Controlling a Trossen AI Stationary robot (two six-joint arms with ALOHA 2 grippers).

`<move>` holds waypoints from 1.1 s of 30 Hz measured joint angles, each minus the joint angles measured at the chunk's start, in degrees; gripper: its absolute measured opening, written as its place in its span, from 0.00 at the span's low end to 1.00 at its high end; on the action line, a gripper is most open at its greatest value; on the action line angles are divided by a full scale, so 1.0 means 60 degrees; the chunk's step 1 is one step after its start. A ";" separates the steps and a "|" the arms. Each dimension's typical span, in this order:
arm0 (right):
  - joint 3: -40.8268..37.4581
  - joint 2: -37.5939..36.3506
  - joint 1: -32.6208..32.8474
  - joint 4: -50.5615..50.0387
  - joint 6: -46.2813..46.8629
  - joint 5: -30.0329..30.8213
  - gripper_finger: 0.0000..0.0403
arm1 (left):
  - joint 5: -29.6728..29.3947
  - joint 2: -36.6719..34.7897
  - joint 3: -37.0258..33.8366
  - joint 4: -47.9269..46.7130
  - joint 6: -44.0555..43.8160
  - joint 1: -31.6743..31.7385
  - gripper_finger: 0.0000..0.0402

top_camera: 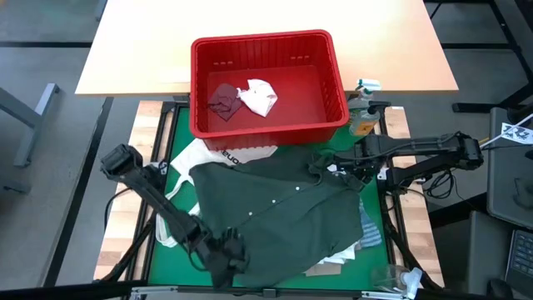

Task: Fold Laundry from Bin
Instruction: Fold the green shirt

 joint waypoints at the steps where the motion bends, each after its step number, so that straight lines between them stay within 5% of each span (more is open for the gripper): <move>1: 0.0000 0.0000 0.0000 0.0006 -0.0003 -0.0258 0.36 | -0.0002 0.0174 0.0000 0.0094 0.0180 -0.0171 0.46; 12: 0.0000 0.0000 0.0000 0.0075 -0.0004 -0.0448 0.36 | -0.1504 0.2049 -0.0004 0.1742 0.1996 -0.1167 0.40; 20: 0.0000 -0.0020 0.0011 0.0071 -0.0492 -0.0414 0.36 | -0.1450 0.2785 -0.0007 0.1721 0.2093 -0.1149 0.36; 27: 0.0037 -0.0461 0.0462 0.0316 -0.0718 -0.0554 0.36 | -0.1420 0.2813 -0.0007 0.1626 0.1870 -0.1123 0.14; 30: 0.0129 -0.0737 0.1238 0.0480 -0.0601 -0.0704 0.36 | -0.1162 0.2813 -0.0007 0.1629 0.1215 -0.1121 0.03; 33: 0.0146 -0.0982 0.2279 0.1133 -0.0044 -0.0739 0.36 | -0.1030 0.2784 -0.0007 0.1626 0.0557 -0.1124 0.02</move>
